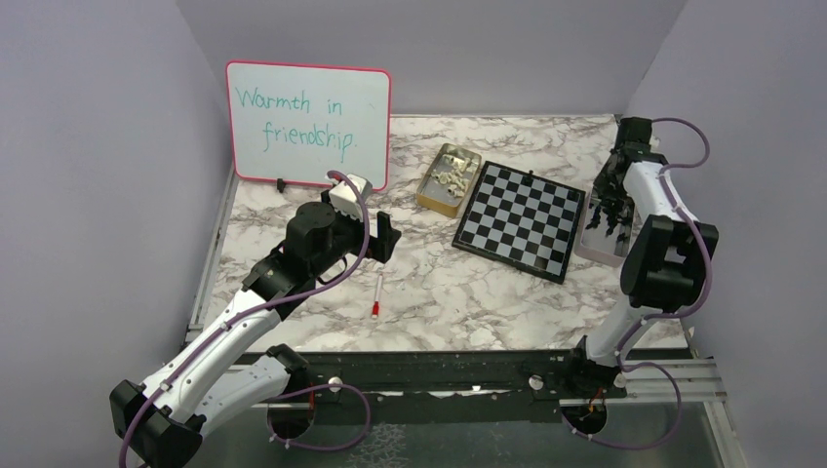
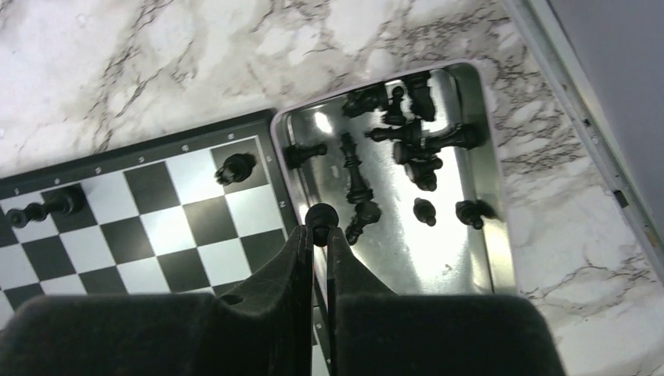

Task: Set up the chess pieces on the board
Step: Pick up the chess piece from the storage box, then place the chess piece on the chessboard.

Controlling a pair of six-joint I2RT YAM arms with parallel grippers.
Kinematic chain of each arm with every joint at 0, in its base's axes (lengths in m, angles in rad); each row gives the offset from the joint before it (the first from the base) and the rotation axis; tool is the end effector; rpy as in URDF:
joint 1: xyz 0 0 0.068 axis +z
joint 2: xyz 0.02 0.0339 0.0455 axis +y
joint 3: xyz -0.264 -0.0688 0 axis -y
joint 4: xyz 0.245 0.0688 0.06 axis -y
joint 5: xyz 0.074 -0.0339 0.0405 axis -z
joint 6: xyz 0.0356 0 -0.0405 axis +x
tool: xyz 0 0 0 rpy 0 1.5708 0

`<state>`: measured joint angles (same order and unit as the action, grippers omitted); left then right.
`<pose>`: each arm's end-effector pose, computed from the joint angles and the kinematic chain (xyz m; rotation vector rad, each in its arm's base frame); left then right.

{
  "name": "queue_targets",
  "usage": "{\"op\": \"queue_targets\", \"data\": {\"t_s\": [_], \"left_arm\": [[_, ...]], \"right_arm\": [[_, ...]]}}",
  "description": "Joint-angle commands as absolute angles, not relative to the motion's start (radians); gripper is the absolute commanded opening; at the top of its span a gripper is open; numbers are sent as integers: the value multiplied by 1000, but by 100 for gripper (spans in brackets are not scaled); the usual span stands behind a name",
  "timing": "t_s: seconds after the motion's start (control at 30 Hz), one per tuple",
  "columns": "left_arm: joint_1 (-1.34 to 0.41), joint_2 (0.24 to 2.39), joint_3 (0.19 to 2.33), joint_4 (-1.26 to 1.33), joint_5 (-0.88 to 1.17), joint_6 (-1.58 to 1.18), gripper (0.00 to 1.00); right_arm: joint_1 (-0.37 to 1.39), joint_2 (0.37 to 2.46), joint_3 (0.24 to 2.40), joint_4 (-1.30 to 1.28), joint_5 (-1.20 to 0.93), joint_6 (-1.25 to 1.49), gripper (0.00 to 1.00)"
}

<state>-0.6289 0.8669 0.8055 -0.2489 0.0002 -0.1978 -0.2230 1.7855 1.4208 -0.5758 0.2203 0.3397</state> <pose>0.1631 -0.1187 0.3261 0.4109 1.8762 -0.5630 0.3792 -0.0940 0.2523 0.7781 2.3686 -0.2277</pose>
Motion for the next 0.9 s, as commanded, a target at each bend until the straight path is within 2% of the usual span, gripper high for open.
{"op": "queue_targets", "data": {"t_s": [0.0, 0.4, 0.87], "left_arm": [[-634, 863, 798, -233, 14, -195, 99], [-633, 862, 798, -233, 14, -195, 99], [-634, 861, 797, -233, 11, -193, 99]], "right_arm": [[-174, 1753, 1453, -605, 192, 325, 11], [-68, 1799, 1447, -581, 224, 341, 11], [-60, 1922, 1473, -590, 293, 362, 13]]}}
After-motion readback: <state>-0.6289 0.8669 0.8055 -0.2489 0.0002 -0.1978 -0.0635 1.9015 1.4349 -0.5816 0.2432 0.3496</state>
